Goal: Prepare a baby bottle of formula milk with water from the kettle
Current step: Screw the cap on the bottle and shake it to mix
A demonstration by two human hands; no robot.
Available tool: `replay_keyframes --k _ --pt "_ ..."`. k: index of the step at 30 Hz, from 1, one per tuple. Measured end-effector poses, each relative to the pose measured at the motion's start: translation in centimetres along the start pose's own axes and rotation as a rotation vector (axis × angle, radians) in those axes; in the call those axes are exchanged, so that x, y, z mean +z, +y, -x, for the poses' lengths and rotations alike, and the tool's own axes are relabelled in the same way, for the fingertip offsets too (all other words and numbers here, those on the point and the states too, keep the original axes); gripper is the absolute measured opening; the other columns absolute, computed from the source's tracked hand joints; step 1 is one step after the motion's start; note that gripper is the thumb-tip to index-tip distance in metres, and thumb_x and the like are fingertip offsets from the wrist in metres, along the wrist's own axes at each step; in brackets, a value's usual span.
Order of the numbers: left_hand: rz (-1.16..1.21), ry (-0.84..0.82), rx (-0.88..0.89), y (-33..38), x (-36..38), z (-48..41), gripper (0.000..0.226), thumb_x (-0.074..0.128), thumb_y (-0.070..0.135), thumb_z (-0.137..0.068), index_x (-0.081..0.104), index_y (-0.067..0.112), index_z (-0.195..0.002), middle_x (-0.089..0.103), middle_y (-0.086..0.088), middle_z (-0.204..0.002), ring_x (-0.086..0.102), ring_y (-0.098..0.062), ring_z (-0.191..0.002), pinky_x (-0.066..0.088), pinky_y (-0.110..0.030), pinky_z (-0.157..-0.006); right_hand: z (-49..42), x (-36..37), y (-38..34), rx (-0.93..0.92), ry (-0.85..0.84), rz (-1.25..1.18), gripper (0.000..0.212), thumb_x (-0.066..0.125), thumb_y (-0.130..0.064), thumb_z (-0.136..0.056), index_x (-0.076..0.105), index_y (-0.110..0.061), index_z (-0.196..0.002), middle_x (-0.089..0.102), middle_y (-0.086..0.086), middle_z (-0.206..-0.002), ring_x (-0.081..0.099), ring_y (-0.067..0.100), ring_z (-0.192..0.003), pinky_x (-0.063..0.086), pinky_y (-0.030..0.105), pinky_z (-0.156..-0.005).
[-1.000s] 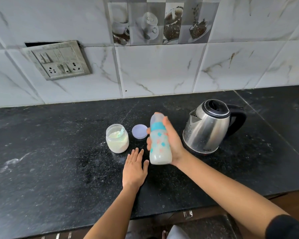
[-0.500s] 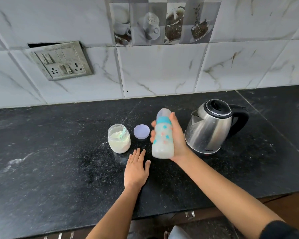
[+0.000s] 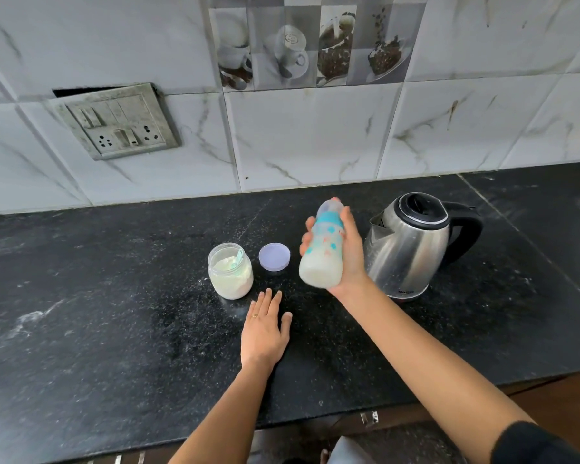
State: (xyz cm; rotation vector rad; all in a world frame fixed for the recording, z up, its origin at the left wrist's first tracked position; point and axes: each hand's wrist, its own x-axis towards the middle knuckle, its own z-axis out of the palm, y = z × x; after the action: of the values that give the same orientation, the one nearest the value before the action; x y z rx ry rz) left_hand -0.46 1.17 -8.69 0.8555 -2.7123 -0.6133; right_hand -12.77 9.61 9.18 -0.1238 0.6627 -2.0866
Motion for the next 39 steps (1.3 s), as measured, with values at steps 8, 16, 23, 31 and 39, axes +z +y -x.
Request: replay_keyframes --k 8,16,23,31,39 --pt "-0.012 -0.003 0.000 0.0 0.0 0.0 0.054 0.031 0.042 -0.101 0.026 0.020 -0.150 0.020 -0.001 -0.158 0.008 -0.013 -0.147 -0.002 -0.026 -0.119 0.7 0.1 0.3 0.061 -0.062 0.105 0.037 0.043 -0.051 -0.093 0.053 -0.026 -0.119 0.059 0.005 -0.083 0.057 0.017 -0.055 0.051 0.026 -0.051" --pt "-0.029 0.001 -0.001 0.1 0.0 0.0 0.055 0.031 0.042 -0.101 0.024 0.020 -0.150 0.019 0.000 -0.159 0.008 -0.012 -0.147 -0.003 -0.026 -0.119 1.5 0.6 0.5 0.060 -0.017 0.117 0.043 0.041 -0.056 -0.092 0.073 -0.028 -0.096 0.062 0.006 -0.077 0.067 0.021 -0.066 0.060 0.045 -0.067" --pt "-0.025 -0.006 -0.004 0.1 0.1 0.0 0.055 0.030 0.043 -0.101 0.026 0.020 -0.150 0.019 0.000 -0.159 0.008 -0.012 -0.147 -0.002 -0.026 -0.119 1.4 0.6 0.1 0.117 -0.114 0.133 0.037 0.045 -0.050 -0.089 0.055 -0.037 -0.122 0.066 0.008 -0.089 0.062 0.018 -0.058 0.055 0.031 -0.057" --pt "-0.026 0.000 -0.004 0.1 -0.1 0.0 0.055 0.029 0.044 -0.101 0.024 0.021 -0.151 0.017 0.001 -0.159 0.006 -0.011 -0.147 -0.006 -0.023 -0.117 0.1 1.3 -1.1 0.100 -0.083 0.083 0.038 0.048 -0.051 -0.089 0.067 -0.020 -0.097 0.061 0.004 -0.081 0.060 0.017 -0.055 0.052 0.026 -0.051" --pt "-0.015 0.007 -0.004 0.0 0.1 0.0 0.054 0.031 0.043 -0.101 0.025 0.022 -0.150 0.019 0.001 -0.159 0.007 -0.011 -0.147 -0.006 -0.023 -0.117 -0.9 1.5 -2.1 0.074 0.024 0.037 0.038 0.050 -0.052 -0.089 0.057 -0.015 -0.092 0.060 0.003 -0.076 0.059 0.016 -0.052 0.051 0.023 -0.050"
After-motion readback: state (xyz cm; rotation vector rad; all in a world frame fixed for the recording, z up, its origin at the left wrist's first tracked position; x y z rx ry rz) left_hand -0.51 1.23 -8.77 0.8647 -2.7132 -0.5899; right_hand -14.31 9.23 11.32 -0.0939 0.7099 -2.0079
